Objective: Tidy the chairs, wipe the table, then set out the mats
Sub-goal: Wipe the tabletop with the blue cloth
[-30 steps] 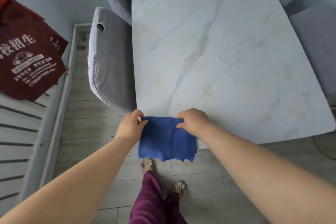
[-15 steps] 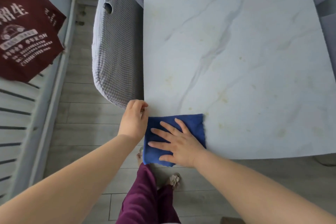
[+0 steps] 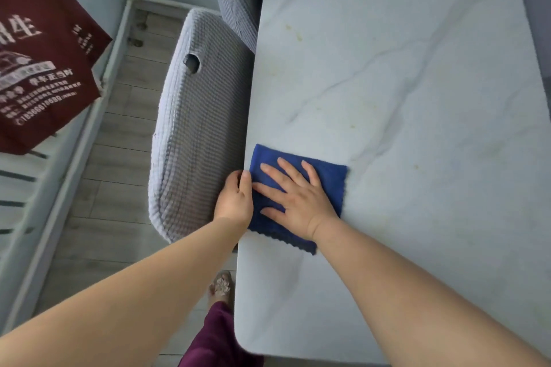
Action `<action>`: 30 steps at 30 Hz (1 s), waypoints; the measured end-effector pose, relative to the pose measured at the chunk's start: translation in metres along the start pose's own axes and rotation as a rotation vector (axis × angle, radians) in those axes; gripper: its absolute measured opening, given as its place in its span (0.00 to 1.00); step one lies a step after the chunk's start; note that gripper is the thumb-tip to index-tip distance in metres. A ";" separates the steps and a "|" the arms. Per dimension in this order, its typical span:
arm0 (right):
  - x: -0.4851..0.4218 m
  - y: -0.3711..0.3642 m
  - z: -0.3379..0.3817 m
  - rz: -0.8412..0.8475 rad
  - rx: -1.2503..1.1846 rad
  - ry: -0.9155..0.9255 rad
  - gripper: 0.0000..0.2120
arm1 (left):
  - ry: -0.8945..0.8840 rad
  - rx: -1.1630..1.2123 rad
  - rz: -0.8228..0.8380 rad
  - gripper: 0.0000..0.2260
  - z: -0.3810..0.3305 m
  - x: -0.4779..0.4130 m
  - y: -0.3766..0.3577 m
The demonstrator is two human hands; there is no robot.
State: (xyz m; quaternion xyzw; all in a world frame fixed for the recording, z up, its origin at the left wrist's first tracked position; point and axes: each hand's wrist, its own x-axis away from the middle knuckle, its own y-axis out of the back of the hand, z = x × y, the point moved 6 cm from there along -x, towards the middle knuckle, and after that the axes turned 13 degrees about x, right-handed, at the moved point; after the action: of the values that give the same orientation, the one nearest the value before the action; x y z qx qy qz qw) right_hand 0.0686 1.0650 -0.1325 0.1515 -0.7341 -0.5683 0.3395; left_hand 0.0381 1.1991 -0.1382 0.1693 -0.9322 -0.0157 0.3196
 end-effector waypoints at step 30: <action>-0.240 0.060 -0.177 -0.114 0.083 -0.071 0.26 | -0.030 -0.311 -0.295 0.22 -0.012 -0.022 -0.020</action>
State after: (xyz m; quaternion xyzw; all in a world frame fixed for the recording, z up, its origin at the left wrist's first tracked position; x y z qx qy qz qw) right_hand 0.3709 1.1003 -0.1324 0.1868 -0.7588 -0.5609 0.2736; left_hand 0.0678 1.1885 -0.1441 0.2521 -0.8884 -0.2085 0.3220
